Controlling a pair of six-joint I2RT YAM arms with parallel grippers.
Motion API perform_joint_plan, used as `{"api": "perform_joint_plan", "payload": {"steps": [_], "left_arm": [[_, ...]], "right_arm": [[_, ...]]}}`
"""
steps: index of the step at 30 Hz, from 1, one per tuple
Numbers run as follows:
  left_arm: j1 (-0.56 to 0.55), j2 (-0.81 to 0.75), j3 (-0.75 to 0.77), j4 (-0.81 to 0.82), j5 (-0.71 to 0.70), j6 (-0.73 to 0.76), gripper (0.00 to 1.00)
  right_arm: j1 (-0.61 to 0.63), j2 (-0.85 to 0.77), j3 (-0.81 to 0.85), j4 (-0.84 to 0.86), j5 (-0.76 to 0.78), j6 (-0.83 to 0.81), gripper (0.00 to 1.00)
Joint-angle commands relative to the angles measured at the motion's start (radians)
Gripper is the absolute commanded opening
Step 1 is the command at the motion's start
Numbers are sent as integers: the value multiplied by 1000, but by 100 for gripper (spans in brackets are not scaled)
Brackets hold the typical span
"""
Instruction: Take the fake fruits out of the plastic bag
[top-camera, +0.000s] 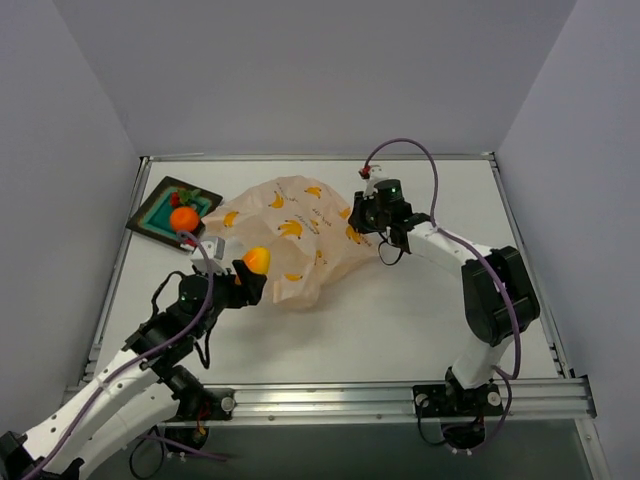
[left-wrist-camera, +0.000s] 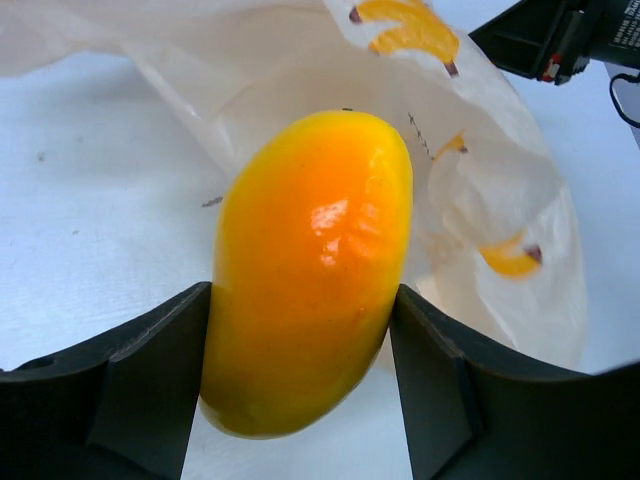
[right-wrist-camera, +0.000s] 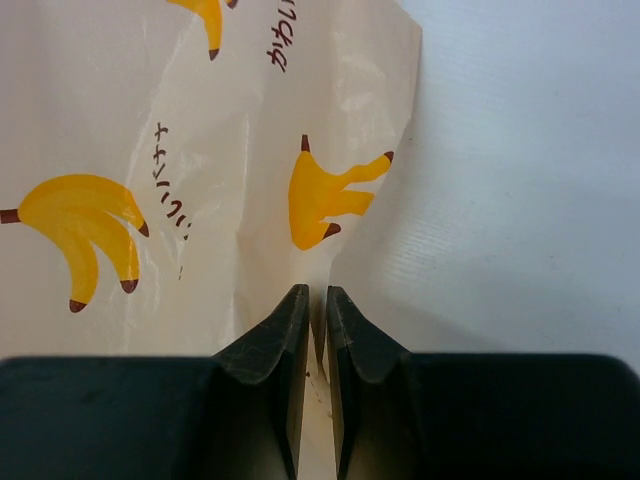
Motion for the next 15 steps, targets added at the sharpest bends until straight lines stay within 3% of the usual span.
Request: {"api": "perform_joint_plan", "payload": {"steps": [1,4,8,13,15], "left_arm": [[3,-103,94,-239,22,-41,23],[3,-182,152,-363,11,-61,23],[3,-160,275,-377,-81,-33,22],[12,91,445,-243,-240,63,21],[63,204,510,-184,-260,114,21]], "right_arm": [[-38,-17,-17,108,-41,54,10],[-51,-25,-39,145,-64,74,10],[-48,-45,-69,182,-101,100,11],[-43,-81,-131,204,-106,97,11],[-46,-89,-138,199,-93,88,11]]}}
